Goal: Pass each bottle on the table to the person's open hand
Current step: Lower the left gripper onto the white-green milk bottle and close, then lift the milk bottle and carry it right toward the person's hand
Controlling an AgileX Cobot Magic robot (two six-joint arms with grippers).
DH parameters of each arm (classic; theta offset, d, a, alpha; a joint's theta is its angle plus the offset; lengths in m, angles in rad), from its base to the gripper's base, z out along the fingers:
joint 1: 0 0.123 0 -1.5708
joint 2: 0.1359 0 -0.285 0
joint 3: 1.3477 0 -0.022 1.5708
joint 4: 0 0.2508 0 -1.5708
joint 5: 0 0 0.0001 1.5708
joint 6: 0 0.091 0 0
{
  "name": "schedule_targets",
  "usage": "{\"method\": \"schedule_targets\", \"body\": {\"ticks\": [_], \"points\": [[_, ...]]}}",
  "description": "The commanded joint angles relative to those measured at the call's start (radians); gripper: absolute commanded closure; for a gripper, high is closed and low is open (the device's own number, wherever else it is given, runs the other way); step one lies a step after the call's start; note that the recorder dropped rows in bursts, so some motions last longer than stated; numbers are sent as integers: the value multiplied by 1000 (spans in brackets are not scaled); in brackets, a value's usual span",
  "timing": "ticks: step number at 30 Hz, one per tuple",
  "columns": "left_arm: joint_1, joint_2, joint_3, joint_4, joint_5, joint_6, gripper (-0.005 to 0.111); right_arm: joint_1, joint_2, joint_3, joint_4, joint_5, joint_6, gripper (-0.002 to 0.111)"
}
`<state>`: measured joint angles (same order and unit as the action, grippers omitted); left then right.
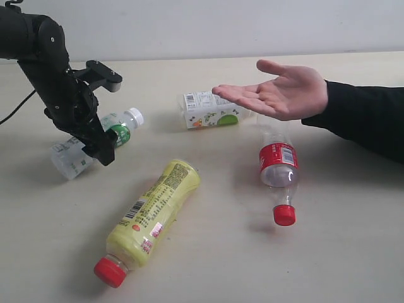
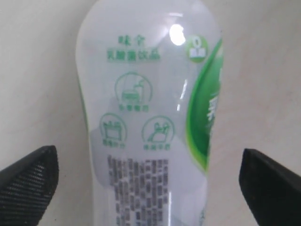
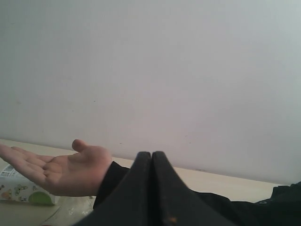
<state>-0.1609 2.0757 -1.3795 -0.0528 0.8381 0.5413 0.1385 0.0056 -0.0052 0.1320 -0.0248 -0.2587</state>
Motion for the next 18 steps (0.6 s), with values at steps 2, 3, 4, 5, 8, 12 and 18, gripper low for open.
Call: {"method": "schedule_targets", "body": {"ticks": [2, 3, 4, 5, 8, 12, 18], "points": [[-4, -4, -4, -7, -5, 5, 7, 1, -6, 5, 0, -3, -1, 108], [-4, -4, -4, -7, -5, 5, 11, 1, -6, 5, 0, -3, -1, 108], [-4, -4, -4, -7, -5, 5, 17, 1, -6, 5, 0, -3, -1, 108], [-4, -4, -4, -7, -5, 5, 22, 1, -6, 5, 0, -3, -1, 108], [-4, -4, -4, -7, -7, 5, 49, 1, -6, 5, 0, -3, -1, 108], [-4, -4, -4, -7, -10, 5, 89, 1, -6, 5, 0, -3, -1, 108], [-4, -8, -4, -18, 19, -85, 106, 1, -6, 5, 0, -3, -1, 108]]}}
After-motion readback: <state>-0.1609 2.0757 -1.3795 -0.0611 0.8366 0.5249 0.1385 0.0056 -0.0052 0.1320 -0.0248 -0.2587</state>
